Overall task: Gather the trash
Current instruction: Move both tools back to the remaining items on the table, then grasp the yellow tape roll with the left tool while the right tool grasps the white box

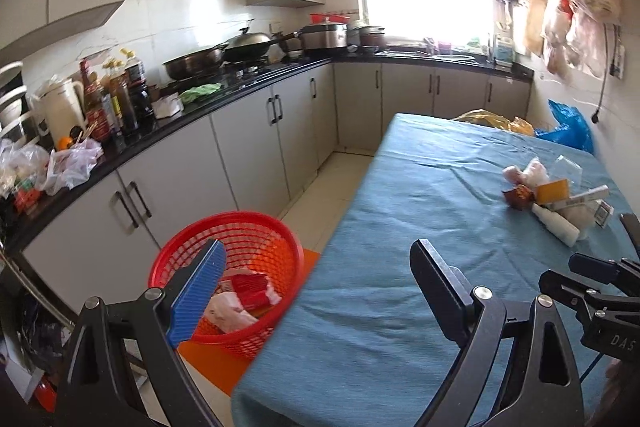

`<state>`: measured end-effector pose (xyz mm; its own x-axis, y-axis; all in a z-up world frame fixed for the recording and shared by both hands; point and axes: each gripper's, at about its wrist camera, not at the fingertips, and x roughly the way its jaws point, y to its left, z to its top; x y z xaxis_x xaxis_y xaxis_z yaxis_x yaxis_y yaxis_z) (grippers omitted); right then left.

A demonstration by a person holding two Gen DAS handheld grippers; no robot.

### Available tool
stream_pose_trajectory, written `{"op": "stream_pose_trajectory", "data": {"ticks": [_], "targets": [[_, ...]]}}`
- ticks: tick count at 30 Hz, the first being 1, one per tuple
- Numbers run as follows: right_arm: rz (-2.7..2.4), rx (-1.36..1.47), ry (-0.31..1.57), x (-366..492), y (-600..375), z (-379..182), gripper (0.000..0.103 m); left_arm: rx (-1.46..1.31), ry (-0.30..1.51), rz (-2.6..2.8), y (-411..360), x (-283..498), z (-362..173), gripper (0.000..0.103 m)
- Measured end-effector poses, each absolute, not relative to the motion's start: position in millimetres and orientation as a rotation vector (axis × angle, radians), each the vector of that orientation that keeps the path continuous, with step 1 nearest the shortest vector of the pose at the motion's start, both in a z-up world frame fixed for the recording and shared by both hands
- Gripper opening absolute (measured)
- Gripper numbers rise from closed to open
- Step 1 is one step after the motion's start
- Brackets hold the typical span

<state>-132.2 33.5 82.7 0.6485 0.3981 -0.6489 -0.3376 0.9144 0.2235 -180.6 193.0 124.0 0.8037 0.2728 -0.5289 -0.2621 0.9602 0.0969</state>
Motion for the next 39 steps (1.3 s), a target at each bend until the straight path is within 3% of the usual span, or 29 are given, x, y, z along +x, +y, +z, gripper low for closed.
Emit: {"op": "stream_pose_trajectory", "data": {"ticks": [21,39], "targets": [[0.215,0.211,0.791,-130.0,-101.0,63.0,0.071,0.104,0.619,0.111,92.4,-136.9,110.8,0.092],[0.150,0.464,0.782,-98.7,-196.7,56.3,0.072,0.030,0.738,-0.214,24.9,-29.8,90.9,0.092]]}}
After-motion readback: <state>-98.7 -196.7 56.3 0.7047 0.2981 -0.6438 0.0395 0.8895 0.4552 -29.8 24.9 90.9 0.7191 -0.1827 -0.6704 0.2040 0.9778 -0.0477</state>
